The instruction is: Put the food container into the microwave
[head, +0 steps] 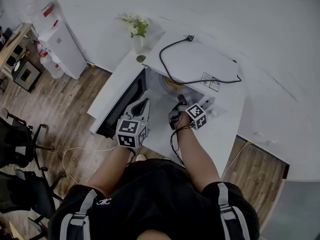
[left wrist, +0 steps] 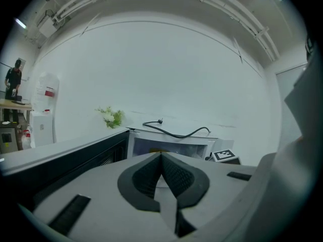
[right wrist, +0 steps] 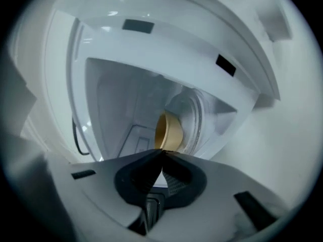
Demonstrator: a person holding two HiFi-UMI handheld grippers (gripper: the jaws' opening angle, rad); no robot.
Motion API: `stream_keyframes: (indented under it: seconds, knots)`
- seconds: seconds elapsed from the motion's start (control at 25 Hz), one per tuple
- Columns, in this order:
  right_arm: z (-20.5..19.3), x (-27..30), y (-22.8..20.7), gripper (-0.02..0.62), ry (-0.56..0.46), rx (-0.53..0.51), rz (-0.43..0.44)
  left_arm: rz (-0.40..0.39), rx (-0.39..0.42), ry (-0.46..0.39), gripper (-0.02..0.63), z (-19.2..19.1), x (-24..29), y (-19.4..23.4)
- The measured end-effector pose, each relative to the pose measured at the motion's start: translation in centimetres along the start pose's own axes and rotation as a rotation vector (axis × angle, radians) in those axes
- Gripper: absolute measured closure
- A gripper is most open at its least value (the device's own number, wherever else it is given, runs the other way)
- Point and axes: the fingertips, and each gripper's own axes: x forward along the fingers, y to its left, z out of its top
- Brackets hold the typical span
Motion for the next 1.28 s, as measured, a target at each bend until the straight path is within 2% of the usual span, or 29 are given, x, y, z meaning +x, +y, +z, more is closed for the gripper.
stream_keyframes:
  seconds: [0.08, 0.2, 0.32, 0.52, 0.64, 0.72, 0.8, 1.04, 1.28]
  knots:
    - [-0.6, -0.9, 0.8, 0.594, 0.03, -0.114, 0.026, -0.014, 0.004, 0.006, 0.594, -0.1, 0.3, -0.5]
    - [-1.6, -2.5, 1.9, 0.594, 0.08, -0.341, 0.043, -0.036, 0.009, 0.013, 0.594, -0.5, 0.7, -1.3]
    - [-1.7, -4.3, 3.3, 0.594, 0.087, -0.54, 0.068, -0.059, 0.011, 0.023, 0.594, -0.8, 1.2, -2.2]
    - [-1.0, -7.6, 7.3, 0.594, 0.03, -0.942, 0.079, -0.1, 0.012, 0.036, 0.594, -1.2, 2.1, -3.6]
    - [0.2, -10.3, 9.8, 0.594, -0.054, -1.117, 0.067, -0.121, 0.012, 0.035, 0.594, -1.3, 2.6, -4.5]
    - [0.7, -12.3, 10.8, 0.595, -0.105, -1.168, 0.073, -0.134, 0.014, 0.037, 0.594, -1.5, 3.0, -5.1]
    - [1.1, -13.9, 11.0, 0.595, -0.137, -1.172, 0.07, -0.147, 0.019, 0.039, 0.594, -1.6, 3.2, -5.7]
    - [1.7, -15.9, 9.1, 0.595, -0.156, -1.119, 0.015, -0.178, 0.034, 0.045, 0.594, -1.9, 3.4, -7.0]
    - [2.4, -16.2, 8.4, 0.595, -0.164, -1.065, -0.003, -0.192, 0.042, 0.047, 0.594, -2.0, 3.4, -7.5]
